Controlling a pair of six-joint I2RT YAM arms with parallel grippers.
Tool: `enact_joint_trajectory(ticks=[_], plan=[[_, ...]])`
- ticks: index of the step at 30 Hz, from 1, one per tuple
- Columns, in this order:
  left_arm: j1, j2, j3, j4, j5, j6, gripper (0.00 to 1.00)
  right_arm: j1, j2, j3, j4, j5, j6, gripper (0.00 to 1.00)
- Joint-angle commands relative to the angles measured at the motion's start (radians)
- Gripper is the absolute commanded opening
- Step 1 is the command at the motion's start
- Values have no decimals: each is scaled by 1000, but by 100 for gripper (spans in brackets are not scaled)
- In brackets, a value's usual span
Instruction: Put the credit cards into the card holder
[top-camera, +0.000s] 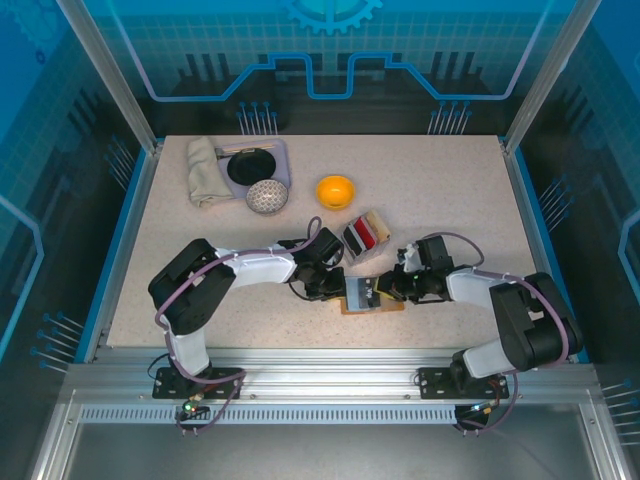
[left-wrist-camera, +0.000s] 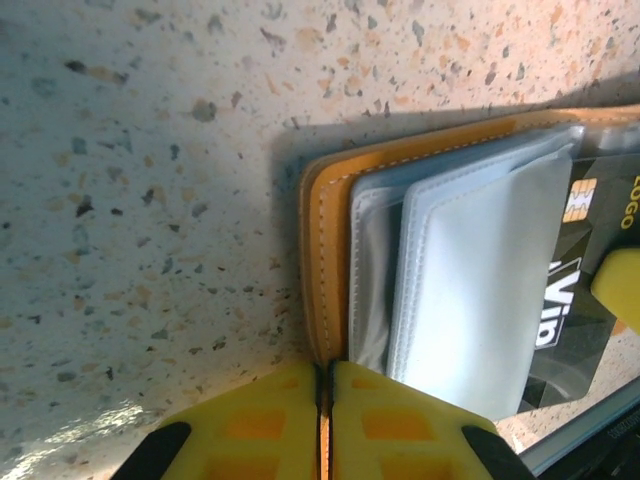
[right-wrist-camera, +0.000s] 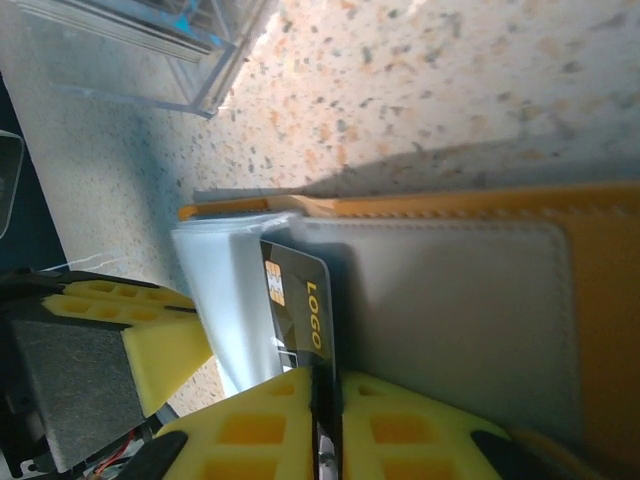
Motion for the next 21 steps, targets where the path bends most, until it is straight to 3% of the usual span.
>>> enact_joint_trajectory(ticks=[1, 4, 6, 10, 21], plan=[[-10, -7, -12, -26, -16, -4, 11, 38, 3, 8, -13, -4, 23, 16], [-11, -4, -12, -26, -15, -3, 11, 57, -6, 41, -79, 14, -11, 18], [-10, -3, -11, -28, -14, -2, 11, 56, -19, 61, -162, 64, -47, 26], [-11, -12, -20, -25, -16, -2, 10, 53, -40, 75, -234, 123, -92, 32], [-10, -7, -23, -9, -5, -3, 11, 109, 59, 133, -190, 93, -78, 26]])
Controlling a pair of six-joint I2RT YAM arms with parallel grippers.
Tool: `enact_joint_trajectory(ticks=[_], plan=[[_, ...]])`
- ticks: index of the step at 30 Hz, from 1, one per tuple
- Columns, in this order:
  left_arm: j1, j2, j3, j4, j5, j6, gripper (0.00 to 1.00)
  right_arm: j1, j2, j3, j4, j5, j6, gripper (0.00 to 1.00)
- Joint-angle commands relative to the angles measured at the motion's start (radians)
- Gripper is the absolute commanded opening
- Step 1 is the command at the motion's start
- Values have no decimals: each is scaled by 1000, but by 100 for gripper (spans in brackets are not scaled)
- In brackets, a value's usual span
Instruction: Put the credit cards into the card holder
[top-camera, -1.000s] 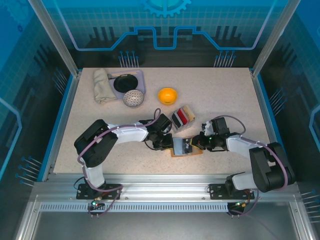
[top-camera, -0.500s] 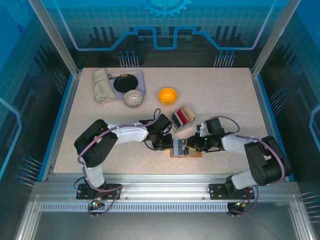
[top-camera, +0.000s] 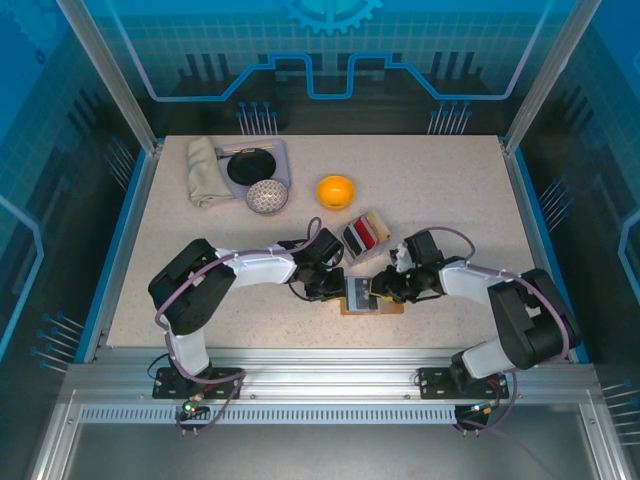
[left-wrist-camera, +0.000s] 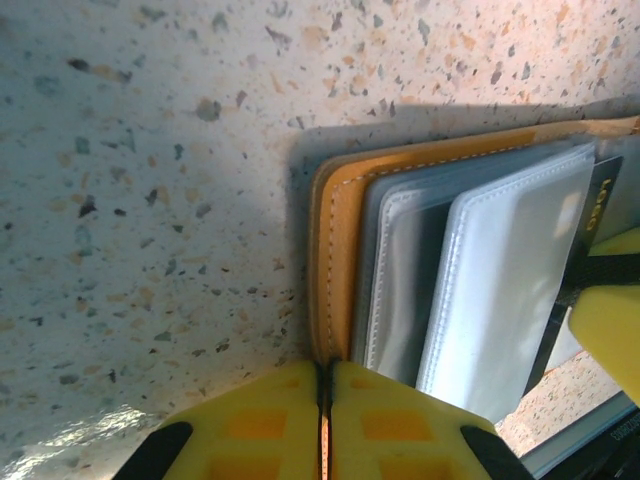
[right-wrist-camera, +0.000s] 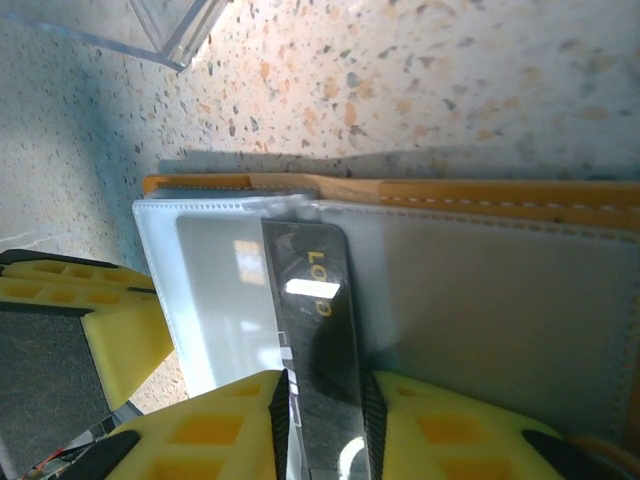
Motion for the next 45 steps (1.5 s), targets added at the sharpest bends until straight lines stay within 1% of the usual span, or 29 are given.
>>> enact_joint_trajectory(ticks=[1, 7, 11, 13, 17, 18, 23, 25, 26, 29, 32, 35, 38, 39, 43, 45], plan=[[-11, -7, -19, -14, -2, -3, 11, 40, 43, 45, -15, 2, -10, 25], [-11, -10, -20, -9, -5, -6, 10, 93, 80, 84, 32, -34, 14, 20], [-10, -18, -25, -13, -15, -8, 10, 108, 57, 106, -27, 2, -2, 21], [-10, -22, -30, -17, -22, -7, 10, 108, 20, 120, -96, 76, -26, 22], [-11, -26, -45, -14, -27, -6, 10, 105, -25, 164, -325, 346, -87, 24], [-10, -24, -47, -13, -26, -7, 9, 98, -27, 166, -355, 380, -100, 24], [-10, -19, -57, -3, -22, -10, 9, 71, -9, 155, -390, 410, -129, 24], [-11, -20, -59, -4, -22, -10, 9, 73, -11, 159, -392, 404, -134, 22], [-10, -21, -60, -1, -22, -9, 9, 79, -19, 164, -388, 396, -137, 20], [-10, -30, -60, -1, -23, -8, 9, 110, -58, 189, -412, 439, -133, 14], [-10, -31, -59, -5, -25, -6, 8, 146, -86, 214, -422, 460, -131, 13], [-10, -28, -57, -6, -24, -6, 8, 176, -87, 227, -387, 421, -135, 14], [-11, -26, -55, -7, -24, -6, 8, 188, -54, 222, -350, 374, -142, 15], [-11, -25, -56, -7, -22, -6, 8, 187, -33, 224, -357, 381, -144, 15], [-10, -27, -54, -13, -25, -4, 7, 183, 39, 223, -399, 438, -168, 15], [-10, -27, -54, -19, -29, -1, 7, 176, 61, 223, -433, 496, -179, 14]])
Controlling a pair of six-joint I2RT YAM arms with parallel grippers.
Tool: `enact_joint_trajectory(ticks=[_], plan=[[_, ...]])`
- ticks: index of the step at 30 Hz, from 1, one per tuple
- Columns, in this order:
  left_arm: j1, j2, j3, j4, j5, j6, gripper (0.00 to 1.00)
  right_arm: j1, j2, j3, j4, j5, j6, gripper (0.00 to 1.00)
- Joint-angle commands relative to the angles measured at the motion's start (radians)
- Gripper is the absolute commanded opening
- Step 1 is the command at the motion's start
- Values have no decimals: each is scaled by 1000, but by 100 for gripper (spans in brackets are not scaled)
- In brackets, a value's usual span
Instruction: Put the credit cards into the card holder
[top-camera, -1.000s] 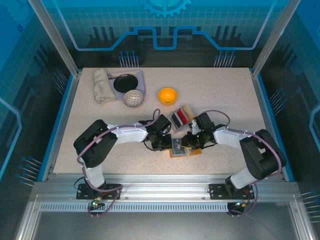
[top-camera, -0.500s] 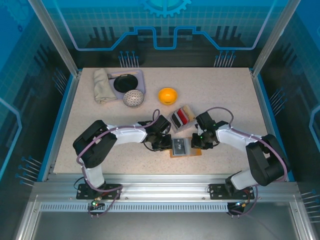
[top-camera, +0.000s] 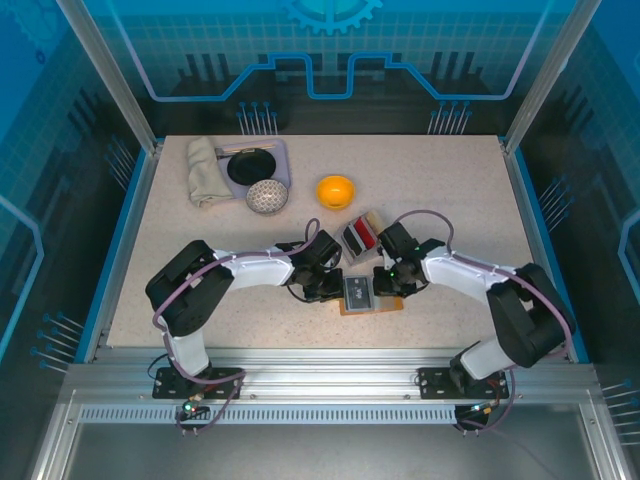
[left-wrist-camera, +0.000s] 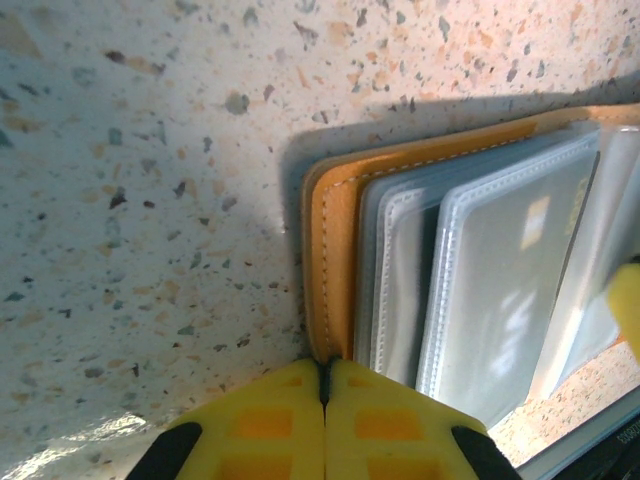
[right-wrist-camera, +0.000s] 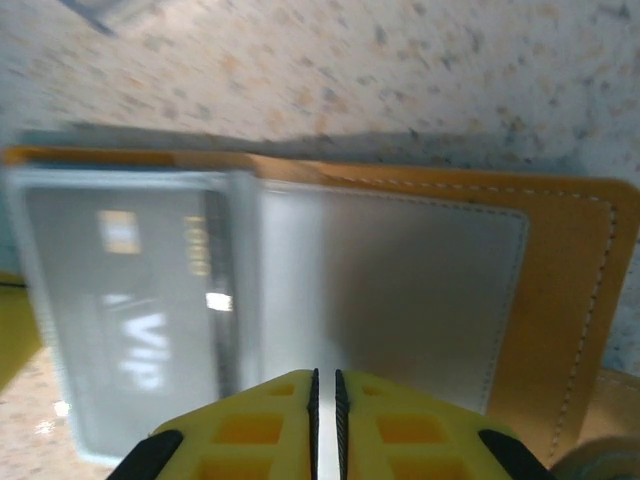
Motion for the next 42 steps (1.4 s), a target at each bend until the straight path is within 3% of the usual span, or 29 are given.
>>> enact_joint_trajectory(ticks=[1, 10, 14, 21, 30, 42], plan=[[-10, -11, -21, -50, -20, 2, 7, -5, 34, 12, -81, 97, -35, 15], [-10, -20, -33, -59, -34, 3, 6, -27, -39, 92, -173, 179, -77, 20], [-11, -40, -37, -59, -41, 7, 7, -35, -78, 149, -171, 136, -126, 22], [-8, -119, -39, -86, -94, 18, 12, -36, -128, 246, -140, 118, -218, 33], [35, -228, -75, -96, -151, 12, 22, -32, -11, 411, -181, 108, -302, 40], [170, -274, -121, -26, -78, -4, 35, 7, 208, 628, -275, 154, -346, 42]])
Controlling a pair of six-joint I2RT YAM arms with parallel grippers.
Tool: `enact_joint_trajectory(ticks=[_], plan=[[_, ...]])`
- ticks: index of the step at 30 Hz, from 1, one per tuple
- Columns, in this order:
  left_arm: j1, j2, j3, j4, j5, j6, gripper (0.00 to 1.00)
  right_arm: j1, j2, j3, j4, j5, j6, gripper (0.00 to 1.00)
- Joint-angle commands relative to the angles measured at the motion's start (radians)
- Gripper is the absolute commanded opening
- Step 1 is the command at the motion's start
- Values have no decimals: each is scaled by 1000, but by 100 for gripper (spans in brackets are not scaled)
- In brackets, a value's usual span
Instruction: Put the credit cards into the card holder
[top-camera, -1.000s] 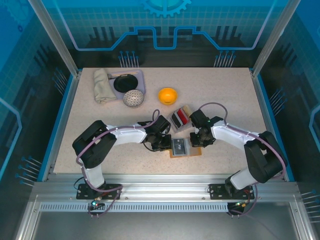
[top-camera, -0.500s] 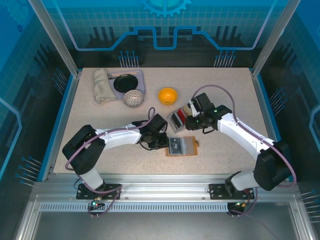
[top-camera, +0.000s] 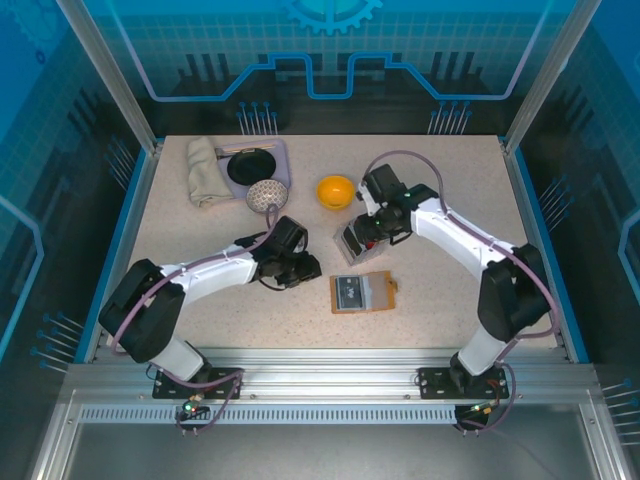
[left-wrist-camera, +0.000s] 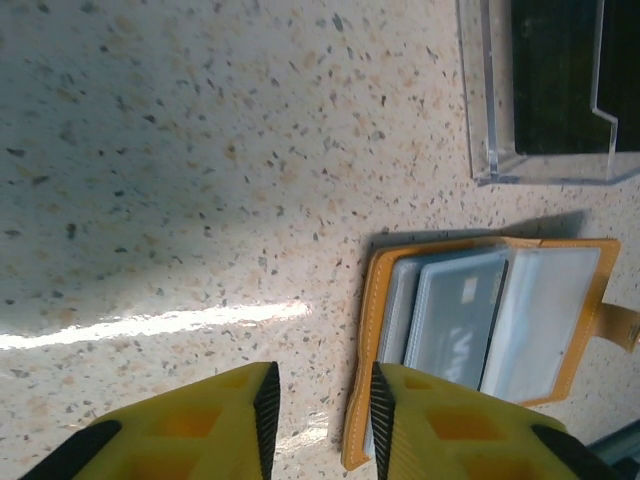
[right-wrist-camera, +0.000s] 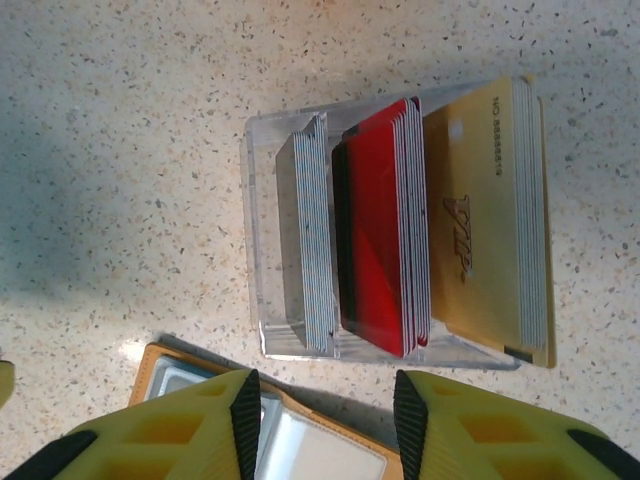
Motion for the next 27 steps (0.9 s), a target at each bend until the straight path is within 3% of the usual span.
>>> enact_joint_trajectory(ticks=[1, 12, 18, 27], plan=[[14, -10, -2, 25, 27, -5, 36, 27, 57, 78, -69, 26, -34, 42], [40, 6, 5, 53, 31, -40, 40, 55, 186, 229, -123, 43, -51, 42], [45, 14, 1, 62, 38, -46, 40, 77, 255, 265, -150, 81, -52, 34], [48, 10, -5, 64, 35, -55, 41, 119, 355, 292, -167, 273, -51, 34]])
